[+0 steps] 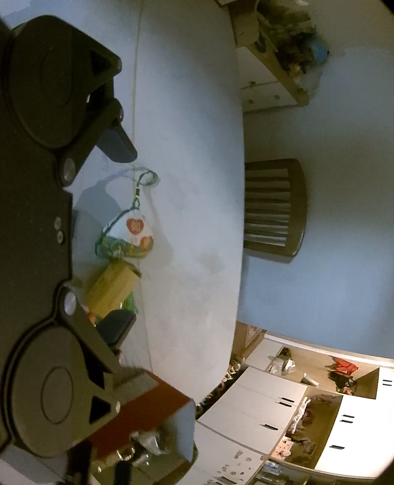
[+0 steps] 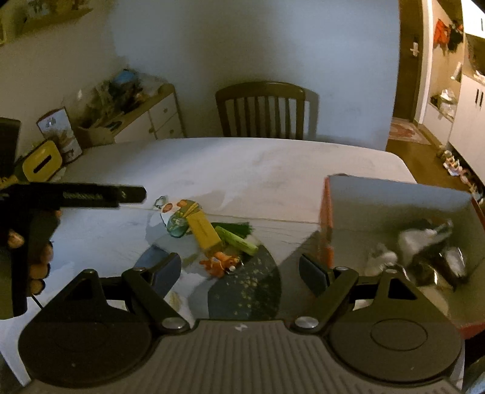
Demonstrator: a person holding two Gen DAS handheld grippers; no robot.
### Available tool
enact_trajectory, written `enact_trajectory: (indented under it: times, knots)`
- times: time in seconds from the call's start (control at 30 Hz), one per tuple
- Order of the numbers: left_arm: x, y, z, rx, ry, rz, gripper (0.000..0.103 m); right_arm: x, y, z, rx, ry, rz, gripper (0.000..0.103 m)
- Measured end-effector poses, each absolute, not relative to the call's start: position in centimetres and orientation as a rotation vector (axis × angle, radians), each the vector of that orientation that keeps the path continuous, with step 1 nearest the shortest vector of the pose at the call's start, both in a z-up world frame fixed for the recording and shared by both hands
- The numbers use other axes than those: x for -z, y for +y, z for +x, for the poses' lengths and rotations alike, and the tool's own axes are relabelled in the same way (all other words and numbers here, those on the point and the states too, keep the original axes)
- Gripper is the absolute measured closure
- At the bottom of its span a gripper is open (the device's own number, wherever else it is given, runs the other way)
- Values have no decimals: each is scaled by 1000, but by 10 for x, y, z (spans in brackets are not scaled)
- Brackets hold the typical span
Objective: Organize objects
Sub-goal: 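Withdraw both tools from the shoebox toward the remaining pile, then grasp the white orange-circled pouch with the left tool while the right tool grasps the yellow box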
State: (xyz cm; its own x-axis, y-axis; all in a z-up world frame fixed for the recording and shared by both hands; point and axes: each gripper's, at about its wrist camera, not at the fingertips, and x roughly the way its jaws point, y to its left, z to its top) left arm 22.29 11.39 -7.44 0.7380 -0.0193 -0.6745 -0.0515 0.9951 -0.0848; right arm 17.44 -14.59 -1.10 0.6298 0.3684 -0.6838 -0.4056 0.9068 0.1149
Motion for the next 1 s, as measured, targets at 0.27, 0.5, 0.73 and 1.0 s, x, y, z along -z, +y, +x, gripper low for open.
enact_trajectory:
  times: [0.27,0.5,0.73,1.0]
  knots:
    - [111,128,247,29,769,-55,0,30,-109,212,-436,812,-118,18]
    - [136,126,258,67,785,30,1,50,-85,241,-424,868,-144,18]
    - [149,123,266,91,794,10,8,64,-68,268,-428,911,-123,23]
    - [155,152,274,126,831,-162,18,76,-49,290,-455,954,-64,40]
